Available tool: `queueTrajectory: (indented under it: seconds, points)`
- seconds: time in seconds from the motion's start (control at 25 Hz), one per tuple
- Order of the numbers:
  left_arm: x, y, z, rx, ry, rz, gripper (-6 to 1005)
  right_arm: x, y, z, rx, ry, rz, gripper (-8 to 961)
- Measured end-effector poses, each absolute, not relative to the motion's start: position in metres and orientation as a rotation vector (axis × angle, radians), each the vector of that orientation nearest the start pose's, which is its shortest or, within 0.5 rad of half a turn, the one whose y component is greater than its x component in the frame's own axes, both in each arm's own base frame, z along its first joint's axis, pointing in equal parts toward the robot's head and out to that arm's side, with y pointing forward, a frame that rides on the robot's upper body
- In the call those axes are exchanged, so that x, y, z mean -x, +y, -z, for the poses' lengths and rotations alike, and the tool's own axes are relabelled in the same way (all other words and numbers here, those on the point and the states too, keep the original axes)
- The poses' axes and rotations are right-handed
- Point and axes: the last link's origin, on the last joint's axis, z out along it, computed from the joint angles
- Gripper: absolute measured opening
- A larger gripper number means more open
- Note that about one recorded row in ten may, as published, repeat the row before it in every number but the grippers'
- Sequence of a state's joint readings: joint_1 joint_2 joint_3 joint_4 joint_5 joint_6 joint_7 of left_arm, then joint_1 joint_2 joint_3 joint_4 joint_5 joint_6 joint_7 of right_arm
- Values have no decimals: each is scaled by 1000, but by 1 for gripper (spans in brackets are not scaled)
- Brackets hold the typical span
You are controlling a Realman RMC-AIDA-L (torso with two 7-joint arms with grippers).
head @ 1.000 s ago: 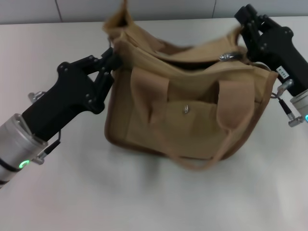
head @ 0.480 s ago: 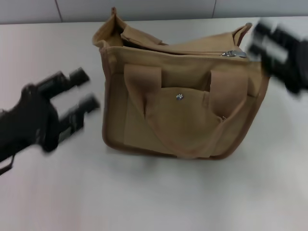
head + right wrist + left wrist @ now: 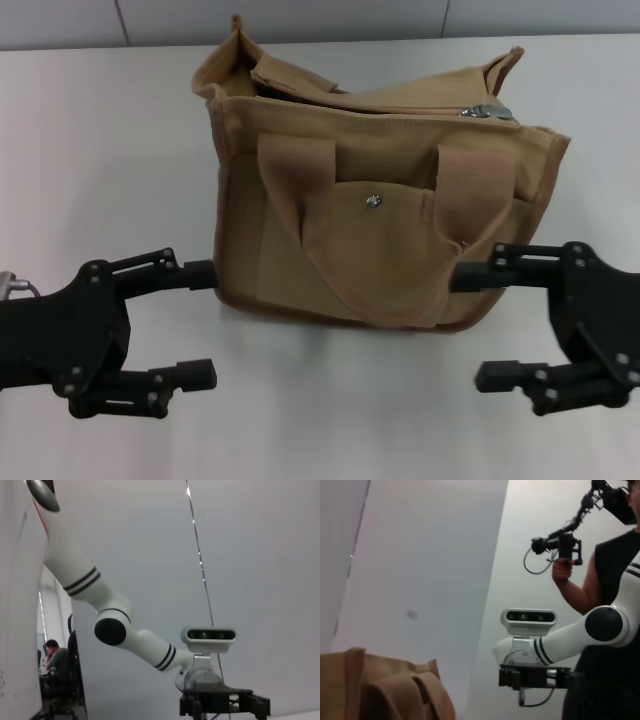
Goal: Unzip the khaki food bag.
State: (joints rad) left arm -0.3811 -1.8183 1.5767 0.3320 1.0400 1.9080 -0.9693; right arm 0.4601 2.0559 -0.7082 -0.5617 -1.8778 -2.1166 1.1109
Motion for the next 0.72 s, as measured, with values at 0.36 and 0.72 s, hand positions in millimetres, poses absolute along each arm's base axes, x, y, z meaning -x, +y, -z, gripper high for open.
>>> queueTrajectory:
  seconds: [0.36, 0.72]
  points:
    - [275, 240, -31, 2895, -281, 1257, 859, -238, 248, -14, 2947, 199, -1319, 753]
    - [275, 237, -29, 2900, -303, 1264, 859, -239, 246, -14, 2931, 214, -1338, 754]
